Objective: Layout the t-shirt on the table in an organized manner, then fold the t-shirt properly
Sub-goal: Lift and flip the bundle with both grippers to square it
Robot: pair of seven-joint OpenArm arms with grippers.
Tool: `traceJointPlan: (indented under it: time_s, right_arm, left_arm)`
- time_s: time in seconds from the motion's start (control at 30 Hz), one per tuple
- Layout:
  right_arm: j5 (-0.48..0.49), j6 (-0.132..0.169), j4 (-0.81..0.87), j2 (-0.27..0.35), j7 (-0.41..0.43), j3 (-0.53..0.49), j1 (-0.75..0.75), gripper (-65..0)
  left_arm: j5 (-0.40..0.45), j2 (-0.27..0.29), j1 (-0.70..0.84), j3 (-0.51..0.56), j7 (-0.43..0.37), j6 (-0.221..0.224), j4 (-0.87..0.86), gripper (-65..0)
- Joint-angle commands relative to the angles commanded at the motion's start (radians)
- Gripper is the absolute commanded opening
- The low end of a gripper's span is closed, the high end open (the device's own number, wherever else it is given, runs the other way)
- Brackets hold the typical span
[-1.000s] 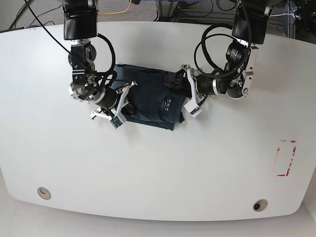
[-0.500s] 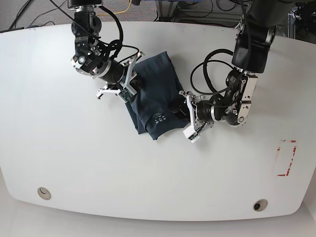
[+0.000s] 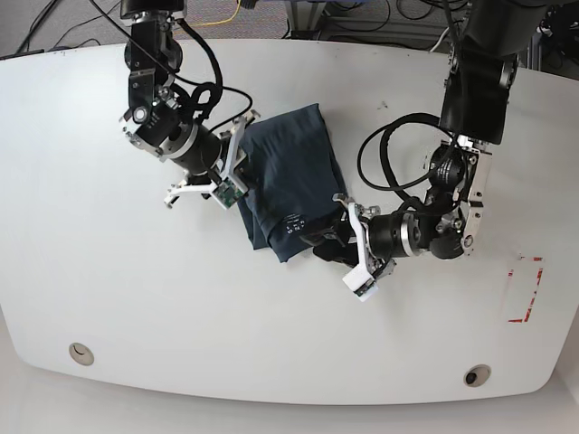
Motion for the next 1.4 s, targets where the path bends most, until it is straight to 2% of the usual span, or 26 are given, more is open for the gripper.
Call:
traceJointPlan:
  time_s: [0.1, 0.27, 0.43, 0.5, 0.7, 0.87, 1.03, 1.17, 1.4]
  right_arm:
    - [0.000, 0.000, -0.055, -0.006, 0.000, 0.000, 0.064, -55.6]
    - [0.000, 0.000, -0.166, -0.009, 0.005, 0.000, 0.166, -55.6]
    - [0.000, 0.000, -0.252, -0.006, 0.006, 0.000, 0.218, -55.8]
    - [0.000, 0.000, -0.272, -0.006, 0.009, 0.002, 0.216, -55.8]
    - [0.000, 0.000, -0.298, 0.025, 0.087, 0.002, 0.143, -55.8]
    - [0.000, 0.000, -0.296, 0.041, 0.104, 0.005, 0.060, -56.0]
    - [0.003, 0.000, -0.292, 0.038, 0.106, 0.006, -0.009, -56.1]
    - [0.003, 0.000, -0.292, 0.037, 0.106, 0.006, -0.041, -56.3]
    - [0.003, 0.000, -0.207, 0.017, 0.106, 0.006, -0.100, -56.3]
  left_arm:
    - [-0.041, 0.003, 0.081, -0.014, 0.000, 0.000, 0.061, -41.1]
    - [-0.048, 0.014, 0.192, -0.009, -0.003, 0.000, 0.124, -41.1]
    - [-0.044, 0.074, 0.279, -0.012, -0.003, 0.000, 0.152, -41.1]
    - [-0.041, 0.080, 0.299, -0.009, -0.006, 0.000, 0.143, -41.1]
    - [-0.032, 0.106, 0.324, -0.006, -0.041, 0.000, 0.040, -41.1]
    - [0.049, 0.106, 0.315, -0.012, -0.055, 0.000, -0.046, -41.1]
    - [0.129, 0.069, 0.295, -0.014, -0.058, 0.000, -0.071, -41.1]
    - [0.140, 0.038, 0.293, -0.018, -0.058, 0.000, -0.077, -41.1]
    - [0.132, -0.052, 0.293, -0.041, -0.058, 0.000, -0.066, -41.1]
